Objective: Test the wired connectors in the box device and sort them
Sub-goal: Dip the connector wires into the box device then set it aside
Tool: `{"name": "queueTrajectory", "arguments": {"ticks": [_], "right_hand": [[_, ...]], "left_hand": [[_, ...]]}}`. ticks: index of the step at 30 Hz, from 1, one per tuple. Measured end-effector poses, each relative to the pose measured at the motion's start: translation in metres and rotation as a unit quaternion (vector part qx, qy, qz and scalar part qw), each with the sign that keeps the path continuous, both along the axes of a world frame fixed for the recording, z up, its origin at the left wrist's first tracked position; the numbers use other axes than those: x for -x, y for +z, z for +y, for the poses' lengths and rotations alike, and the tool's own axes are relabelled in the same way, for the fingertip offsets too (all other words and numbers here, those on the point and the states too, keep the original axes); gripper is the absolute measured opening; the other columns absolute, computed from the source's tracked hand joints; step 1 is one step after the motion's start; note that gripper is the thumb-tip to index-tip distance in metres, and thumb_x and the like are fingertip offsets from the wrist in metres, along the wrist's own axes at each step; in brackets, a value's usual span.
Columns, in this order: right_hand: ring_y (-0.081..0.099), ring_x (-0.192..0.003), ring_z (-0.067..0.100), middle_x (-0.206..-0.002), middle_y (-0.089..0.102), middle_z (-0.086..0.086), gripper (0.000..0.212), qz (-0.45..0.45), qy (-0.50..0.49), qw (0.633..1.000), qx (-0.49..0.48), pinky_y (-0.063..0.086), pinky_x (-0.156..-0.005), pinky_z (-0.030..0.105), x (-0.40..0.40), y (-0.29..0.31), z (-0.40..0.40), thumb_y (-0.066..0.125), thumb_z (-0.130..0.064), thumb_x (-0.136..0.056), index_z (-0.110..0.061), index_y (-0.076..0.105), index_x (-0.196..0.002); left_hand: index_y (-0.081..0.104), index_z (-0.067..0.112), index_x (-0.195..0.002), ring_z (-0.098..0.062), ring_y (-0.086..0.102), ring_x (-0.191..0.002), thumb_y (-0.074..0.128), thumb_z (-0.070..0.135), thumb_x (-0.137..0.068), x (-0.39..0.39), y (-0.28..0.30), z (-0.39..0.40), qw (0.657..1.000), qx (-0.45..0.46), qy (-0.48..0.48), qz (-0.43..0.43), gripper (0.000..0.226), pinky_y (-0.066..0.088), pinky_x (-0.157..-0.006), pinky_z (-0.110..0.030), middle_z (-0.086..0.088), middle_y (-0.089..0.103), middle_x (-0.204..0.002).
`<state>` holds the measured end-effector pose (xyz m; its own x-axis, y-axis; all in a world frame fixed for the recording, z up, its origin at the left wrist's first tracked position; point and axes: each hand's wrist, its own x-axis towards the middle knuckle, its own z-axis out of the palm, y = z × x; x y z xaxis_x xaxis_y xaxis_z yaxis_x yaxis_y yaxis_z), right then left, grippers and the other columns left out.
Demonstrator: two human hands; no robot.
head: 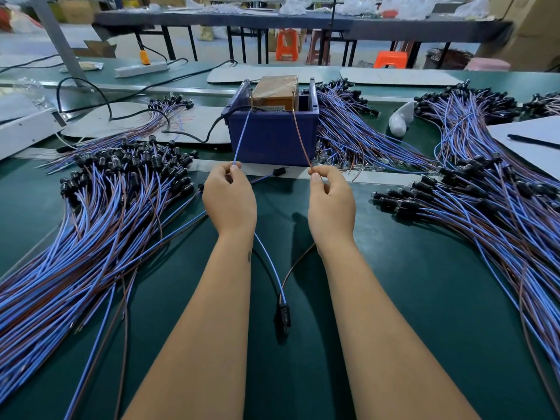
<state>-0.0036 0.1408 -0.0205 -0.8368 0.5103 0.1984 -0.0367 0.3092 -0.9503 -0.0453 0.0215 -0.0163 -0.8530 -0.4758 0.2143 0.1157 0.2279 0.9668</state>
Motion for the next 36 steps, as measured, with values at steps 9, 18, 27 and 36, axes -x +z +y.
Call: {"name": "queueTrajectory", "arguments": {"ticks": [9, 18, 27, 36], "right_hand": [[0.043, -0.059, 0.007, -0.068, 0.047, -0.014, 0.017, 0.003, 0.0, 1.0, 0.005, 0.035, -0.06, 0.028, 0.001, -0.001, 0.0, 0.043, -0.028, -0.1, -0.03, 0.059, -0.103], [0.042, -0.058, 0.007, -0.066, 0.046, -0.015, 0.016, 0.004, 0.002, 1.0, 0.012, 0.036, -0.061, 0.029, 0.002, -0.001, 0.0, 0.044, -0.027, -0.1, -0.03, 0.059, -0.102], [0.043, -0.06, 0.008, -0.068, 0.047, -0.014, 0.017, 0.008, 0.004, 1.0, 0.012, 0.036, -0.061, 0.029, 0.001, -0.002, 0.0, 0.044, -0.027, -0.1, -0.029, 0.06, -0.102], [0.044, -0.062, 0.008, -0.069, 0.048, -0.014, 0.017, 0.006, 0.0, 1.0, 0.0, 0.035, -0.061, 0.028, 0.003, -0.002, 0.001, 0.044, -0.026, -0.1, -0.029, 0.06, -0.102]], "left_hand": [[0.068, 0.016, -0.096, 0.007, 0.05, -0.055, 0.047, 0.015, -0.098, -0.007, 0.003, 0.004, 0.998, 0.051, -0.028, 0.017, 0.022, 0.036, -0.053, -0.006, 0.015, 0.055, -0.067], [0.07, 0.014, -0.114, -0.014, 0.049, -0.072, 0.049, 0.021, -0.1, -0.002, 0.0, 0.005, 0.995, 0.078, -0.056, 0.018, 0.027, 0.036, -0.066, -0.023, 0.003, 0.059, -0.08], [0.068, 0.017, -0.121, -0.007, 0.043, -0.062, 0.05, 0.023, -0.102, 0.003, -0.005, 0.003, 0.994, 0.049, -0.089, 0.028, 0.027, 0.038, -0.064, -0.021, 0.014, 0.048, -0.067], [0.073, 0.015, -0.111, -0.004, 0.041, -0.054, 0.051, 0.02, -0.097, 0.002, -0.006, 0.004, 0.994, 0.046, -0.1, 0.018, 0.026, 0.034, -0.058, -0.022, 0.016, 0.048, -0.059]]}}
